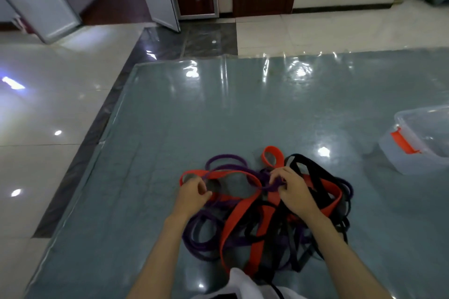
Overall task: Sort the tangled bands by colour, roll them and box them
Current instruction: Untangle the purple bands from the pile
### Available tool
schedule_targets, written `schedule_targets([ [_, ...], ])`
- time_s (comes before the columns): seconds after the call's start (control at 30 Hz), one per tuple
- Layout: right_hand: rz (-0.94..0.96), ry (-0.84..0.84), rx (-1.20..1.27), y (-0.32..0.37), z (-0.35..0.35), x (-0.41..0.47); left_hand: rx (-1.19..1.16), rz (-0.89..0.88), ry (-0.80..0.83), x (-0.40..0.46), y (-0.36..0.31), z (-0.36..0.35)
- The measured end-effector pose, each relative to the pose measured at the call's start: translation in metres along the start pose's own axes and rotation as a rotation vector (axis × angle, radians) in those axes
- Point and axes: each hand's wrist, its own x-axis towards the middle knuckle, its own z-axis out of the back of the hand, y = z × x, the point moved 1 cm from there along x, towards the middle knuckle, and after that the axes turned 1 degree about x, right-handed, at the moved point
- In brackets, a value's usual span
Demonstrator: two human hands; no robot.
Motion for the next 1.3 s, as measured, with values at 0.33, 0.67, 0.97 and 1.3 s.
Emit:
schedule_targets([
  [0.33, -0.075, 0.152, -0.493, -0.004, -0.016, -0.007, 0.173, 0.043, 0.178, -0.005, -0.022, -0.052],
  [0.67, -0.118, 0.1, -0.457, 0.004, -0.039, 0.017, -0.305, 0.278, 0.295, 0.016, -0.041, -0.054],
  [0.97, -0.509, -0.139, 0.716, 0.003, -0.021, 0.029, -0.502, 0.266, 0.555, 0.008, -0.057, -0.059],
  [1.3, -0.748, -0.109, 1.237, 0.002, -0.011, 0.012, -0.452, 0.246, 0.306, 0.019, -0.067, -0.046],
])
